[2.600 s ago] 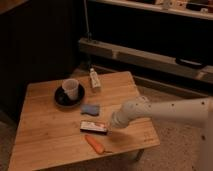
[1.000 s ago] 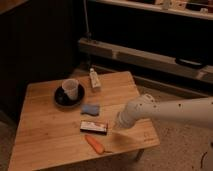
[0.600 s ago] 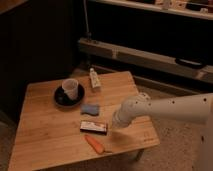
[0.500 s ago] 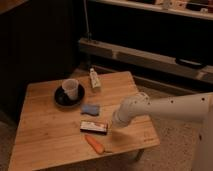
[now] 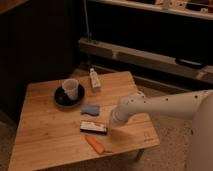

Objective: Push the eraser across the table

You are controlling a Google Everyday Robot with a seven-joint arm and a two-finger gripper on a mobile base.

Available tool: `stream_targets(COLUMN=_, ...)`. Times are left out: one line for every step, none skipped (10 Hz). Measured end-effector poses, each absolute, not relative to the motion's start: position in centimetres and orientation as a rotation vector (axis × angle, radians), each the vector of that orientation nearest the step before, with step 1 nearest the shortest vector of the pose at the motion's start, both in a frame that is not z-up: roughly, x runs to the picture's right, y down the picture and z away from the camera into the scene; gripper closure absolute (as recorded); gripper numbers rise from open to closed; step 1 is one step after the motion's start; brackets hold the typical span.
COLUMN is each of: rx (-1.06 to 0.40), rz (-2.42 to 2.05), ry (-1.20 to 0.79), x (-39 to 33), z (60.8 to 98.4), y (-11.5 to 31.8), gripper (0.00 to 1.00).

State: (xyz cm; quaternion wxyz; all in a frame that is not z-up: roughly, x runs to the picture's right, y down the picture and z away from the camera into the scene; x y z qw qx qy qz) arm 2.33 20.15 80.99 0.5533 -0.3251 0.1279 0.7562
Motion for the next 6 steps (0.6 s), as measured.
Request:
stream_targets(rx=-0.773, rz=1.787, ry=0.305, x=2.34, z=81.18, y=20.39, gripper=1.00)
stream_targets(rx=-0.778, rz=1.788, ry=0.306, x=2.30, z=81.34, y=20.60, gripper=1.00)
stream_targets(rx=-0.783, rz=1.789, ry=0.307, x=2.31, z=81.49, y=20.80, gripper=1.00)
stream_targets(rx=-0.786, rz=1.789, ry=0.307, x=2.28, z=81.58, y=20.90, gripper=1.00)
stream_targets(rx=-0.790, rz=1.788, ry=0.308, x=2.18, z=81.63, y=21.04, gripper=1.00)
stream_targets(rx=-0.792, rz=1.787, ry=0.311, x=2.19, z=81.66, y=21.19, gripper=1.00)
